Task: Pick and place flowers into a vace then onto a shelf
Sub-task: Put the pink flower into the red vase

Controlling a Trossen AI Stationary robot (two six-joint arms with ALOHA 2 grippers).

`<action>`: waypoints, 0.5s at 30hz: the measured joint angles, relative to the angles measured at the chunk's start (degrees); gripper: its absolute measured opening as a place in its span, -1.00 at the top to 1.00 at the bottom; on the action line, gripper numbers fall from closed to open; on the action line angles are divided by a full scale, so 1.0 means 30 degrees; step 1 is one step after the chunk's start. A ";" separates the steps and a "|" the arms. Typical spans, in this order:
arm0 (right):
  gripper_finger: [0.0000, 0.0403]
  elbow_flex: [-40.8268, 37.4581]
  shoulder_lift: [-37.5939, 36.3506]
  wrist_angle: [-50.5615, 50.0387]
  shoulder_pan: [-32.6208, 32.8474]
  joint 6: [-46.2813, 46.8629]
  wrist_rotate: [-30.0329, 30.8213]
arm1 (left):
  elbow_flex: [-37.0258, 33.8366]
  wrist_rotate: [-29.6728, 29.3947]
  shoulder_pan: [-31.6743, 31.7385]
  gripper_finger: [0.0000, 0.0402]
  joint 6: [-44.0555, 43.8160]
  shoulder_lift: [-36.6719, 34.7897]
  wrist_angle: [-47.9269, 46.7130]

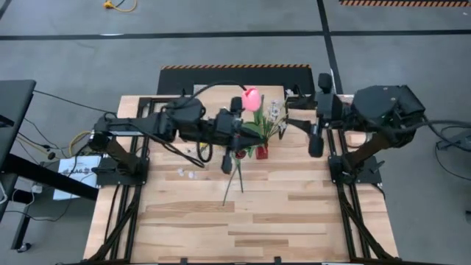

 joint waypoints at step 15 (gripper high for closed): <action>0.14 -0.0015 0.1485 0.1948 -0.0713 -0.1381 -0.4640 | 0.0000 0.0373 -0.0007 1.00 -0.0239 0.1064 0.0481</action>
